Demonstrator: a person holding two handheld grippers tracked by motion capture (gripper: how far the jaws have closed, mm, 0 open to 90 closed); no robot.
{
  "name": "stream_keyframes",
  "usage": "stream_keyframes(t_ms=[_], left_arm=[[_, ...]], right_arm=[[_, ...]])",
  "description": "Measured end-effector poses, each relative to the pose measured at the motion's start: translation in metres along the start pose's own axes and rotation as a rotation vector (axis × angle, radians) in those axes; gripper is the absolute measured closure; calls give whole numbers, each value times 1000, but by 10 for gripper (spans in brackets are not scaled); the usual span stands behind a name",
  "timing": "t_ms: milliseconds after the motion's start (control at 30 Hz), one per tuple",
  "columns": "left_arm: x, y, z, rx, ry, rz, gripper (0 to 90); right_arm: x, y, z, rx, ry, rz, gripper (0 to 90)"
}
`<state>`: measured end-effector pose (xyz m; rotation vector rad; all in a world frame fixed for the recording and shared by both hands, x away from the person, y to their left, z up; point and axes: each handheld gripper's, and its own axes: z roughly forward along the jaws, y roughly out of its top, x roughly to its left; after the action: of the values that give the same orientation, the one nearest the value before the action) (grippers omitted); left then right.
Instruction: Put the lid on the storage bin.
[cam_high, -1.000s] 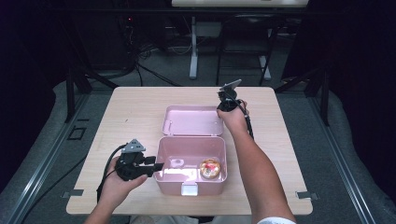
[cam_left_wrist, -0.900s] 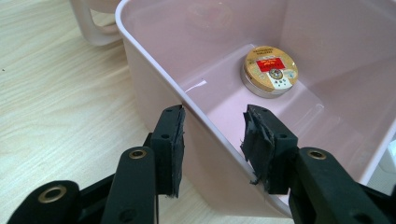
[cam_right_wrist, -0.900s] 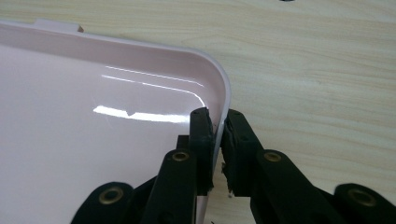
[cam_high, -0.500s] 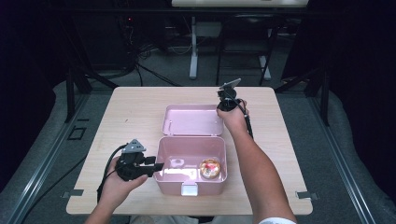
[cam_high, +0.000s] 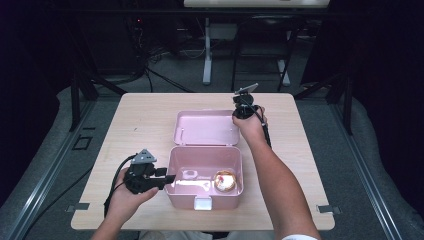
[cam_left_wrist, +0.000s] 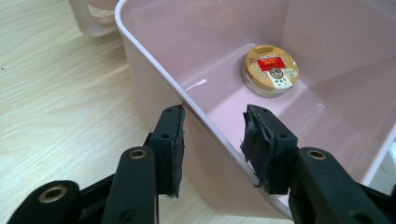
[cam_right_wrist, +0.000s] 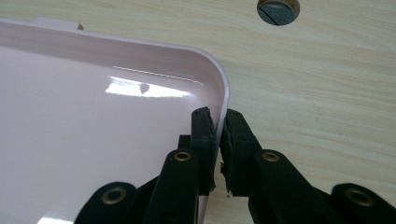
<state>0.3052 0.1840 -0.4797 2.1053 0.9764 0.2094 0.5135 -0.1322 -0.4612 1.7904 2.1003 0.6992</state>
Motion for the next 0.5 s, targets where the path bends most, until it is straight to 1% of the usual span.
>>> stream_keyframes(t_ms=[100,167,233,333,500], left_arm=[[0,0,0,0,1,-3,580],[0,0,0,-1,1,-3,580],[0,0,0,0,1,0,580],[0,0,0,1,3,-2,580],[-1,0,1,1,6,0,581]], right_arm=[[0,0,-2,-5,0,-1,843],[0,1,-4,-23,2,-3,844],[0,1,-5,-23,4,-3,844],[0,1,-8,-39,6,-3,844],[-1,2,-15,-61,20,-2,846]])
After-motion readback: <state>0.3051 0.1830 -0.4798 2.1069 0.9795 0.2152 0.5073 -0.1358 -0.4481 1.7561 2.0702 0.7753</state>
